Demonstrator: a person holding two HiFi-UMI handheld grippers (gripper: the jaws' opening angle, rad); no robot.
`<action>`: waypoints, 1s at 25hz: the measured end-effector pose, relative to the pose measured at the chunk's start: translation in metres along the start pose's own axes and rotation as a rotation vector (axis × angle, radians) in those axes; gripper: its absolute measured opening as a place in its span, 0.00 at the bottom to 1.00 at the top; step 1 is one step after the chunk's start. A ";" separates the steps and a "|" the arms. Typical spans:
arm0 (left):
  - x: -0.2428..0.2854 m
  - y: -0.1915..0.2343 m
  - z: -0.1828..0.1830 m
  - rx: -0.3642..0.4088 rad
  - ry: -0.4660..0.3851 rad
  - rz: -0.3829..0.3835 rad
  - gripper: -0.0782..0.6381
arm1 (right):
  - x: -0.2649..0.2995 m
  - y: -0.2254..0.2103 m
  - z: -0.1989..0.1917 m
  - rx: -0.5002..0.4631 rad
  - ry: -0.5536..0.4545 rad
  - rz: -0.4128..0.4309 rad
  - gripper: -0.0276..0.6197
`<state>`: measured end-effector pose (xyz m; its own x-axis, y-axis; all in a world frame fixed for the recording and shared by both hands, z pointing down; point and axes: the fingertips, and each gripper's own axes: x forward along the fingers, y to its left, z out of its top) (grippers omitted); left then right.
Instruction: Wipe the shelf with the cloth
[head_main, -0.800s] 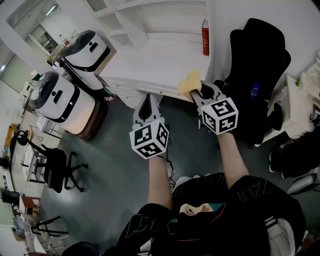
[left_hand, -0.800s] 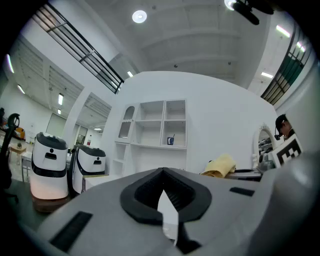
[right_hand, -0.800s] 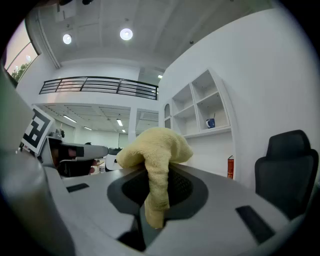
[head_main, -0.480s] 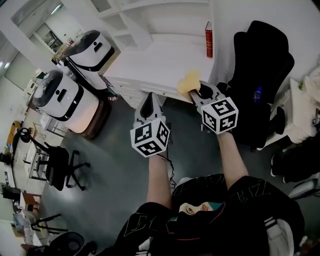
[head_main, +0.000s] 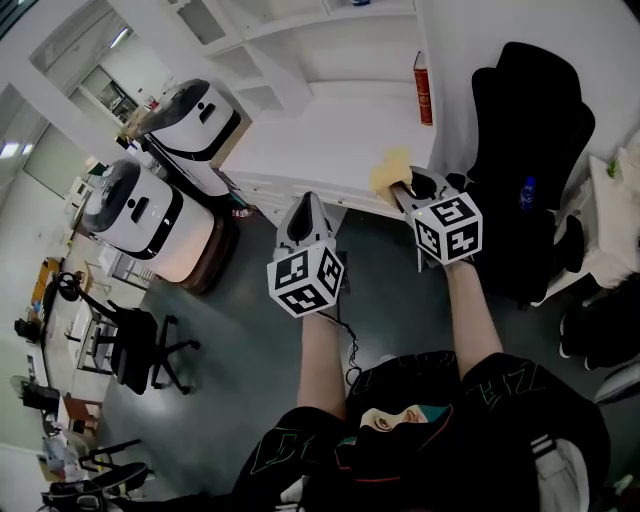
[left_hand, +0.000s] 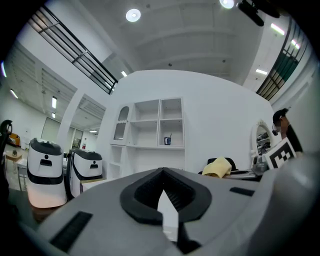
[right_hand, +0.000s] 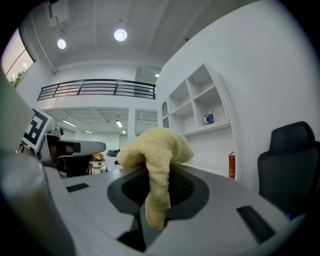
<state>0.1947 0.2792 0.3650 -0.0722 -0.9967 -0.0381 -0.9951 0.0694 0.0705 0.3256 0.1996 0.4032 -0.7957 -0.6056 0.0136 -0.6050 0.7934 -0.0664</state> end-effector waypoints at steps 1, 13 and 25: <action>0.000 0.003 0.001 0.003 -0.001 0.004 0.11 | 0.002 -0.001 0.000 0.009 -0.003 -0.001 0.14; 0.018 0.068 -0.020 -0.058 0.043 0.093 0.11 | 0.076 0.038 -0.029 0.043 0.064 0.092 0.14; 0.142 0.121 -0.071 -0.144 0.119 0.007 0.11 | 0.179 -0.046 -0.077 0.132 0.154 -0.103 0.14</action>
<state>0.0690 0.1429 0.4391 -0.0625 -0.9948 0.0807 -0.9740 0.0784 0.2128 0.2088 0.0593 0.4852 -0.7310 -0.6586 0.1787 -0.6824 0.7067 -0.1869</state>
